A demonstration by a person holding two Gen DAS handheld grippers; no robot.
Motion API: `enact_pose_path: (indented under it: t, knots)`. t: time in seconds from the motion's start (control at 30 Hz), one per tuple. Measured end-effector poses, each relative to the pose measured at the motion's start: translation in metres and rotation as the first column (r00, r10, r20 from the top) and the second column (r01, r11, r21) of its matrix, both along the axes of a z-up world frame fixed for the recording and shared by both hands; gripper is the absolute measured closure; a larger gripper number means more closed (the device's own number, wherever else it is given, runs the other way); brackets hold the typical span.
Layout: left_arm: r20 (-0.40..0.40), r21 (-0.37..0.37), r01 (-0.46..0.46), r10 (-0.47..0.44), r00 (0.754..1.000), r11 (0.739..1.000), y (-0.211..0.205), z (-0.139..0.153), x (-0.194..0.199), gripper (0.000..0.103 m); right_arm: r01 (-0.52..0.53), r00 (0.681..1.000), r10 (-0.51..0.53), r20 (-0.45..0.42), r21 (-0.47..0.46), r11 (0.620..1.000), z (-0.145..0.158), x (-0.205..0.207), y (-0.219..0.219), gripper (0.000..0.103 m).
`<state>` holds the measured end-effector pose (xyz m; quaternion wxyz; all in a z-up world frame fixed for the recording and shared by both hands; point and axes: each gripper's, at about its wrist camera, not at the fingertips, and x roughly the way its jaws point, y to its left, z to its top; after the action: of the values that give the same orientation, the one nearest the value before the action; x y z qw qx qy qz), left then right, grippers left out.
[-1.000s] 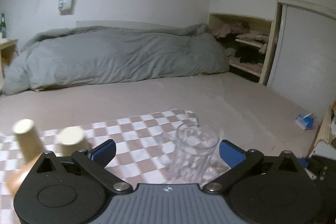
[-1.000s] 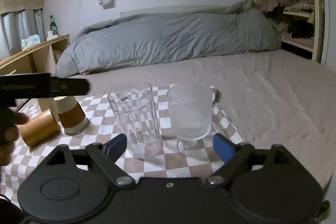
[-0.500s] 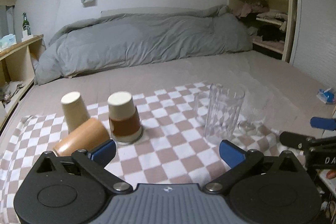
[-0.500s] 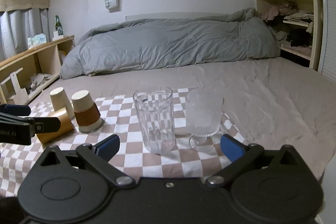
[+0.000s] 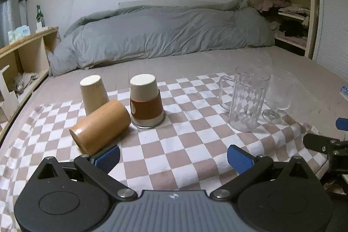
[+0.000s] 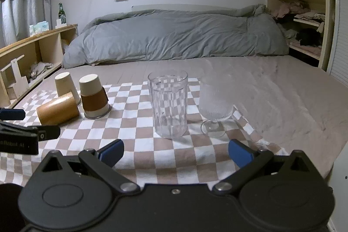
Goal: Flip cup upright
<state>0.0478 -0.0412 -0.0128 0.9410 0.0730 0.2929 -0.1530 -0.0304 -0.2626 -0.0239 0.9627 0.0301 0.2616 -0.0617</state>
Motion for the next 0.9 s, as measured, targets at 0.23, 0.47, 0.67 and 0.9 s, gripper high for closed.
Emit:
enact_pose_path:
  t: [0.23, 0.47, 0.67, 0.9]
  knots:
    - [0.019, -0.015, -0.009, 0.009, 1.000, 1.000, 0.0005, -0.0025, -0.0050, 0.000, 0.055, 0.998, -0.055, 0.032, -0.007, 0.998, -0.0013, -0.0039, 0.0022, 0.000]
    - [0.012, -0.034, -0.019, 0.020, 1.000, 0.999, 0.0033, -0.0025, -0.0045, 0.000, 0.075, 0.996, -0.075, 0.046, -0.005, 0.997, -0.0016, -0.0060, 0.0020, 0.000]
    - [0.002, -0.046, -0.024, 0.024, 1.000, 0.999, 0.0067, -0.0029, -0.0040, 0.000, 0.077, 0.996, -0.077, 0.045, -0.008, 0.997, -0.0016, -0.0060, 0.0024, 0.000]
    - [0.003, -0.043, -0.023, 0.023, 1.000, 0.999, 0.0068, -0.0032, -0.0044, 0.000, 0.079, 0.996, -0.078, 0.044, -0.013, 0.997, -0.0020, -0.0061, 0.0030, 0.000]
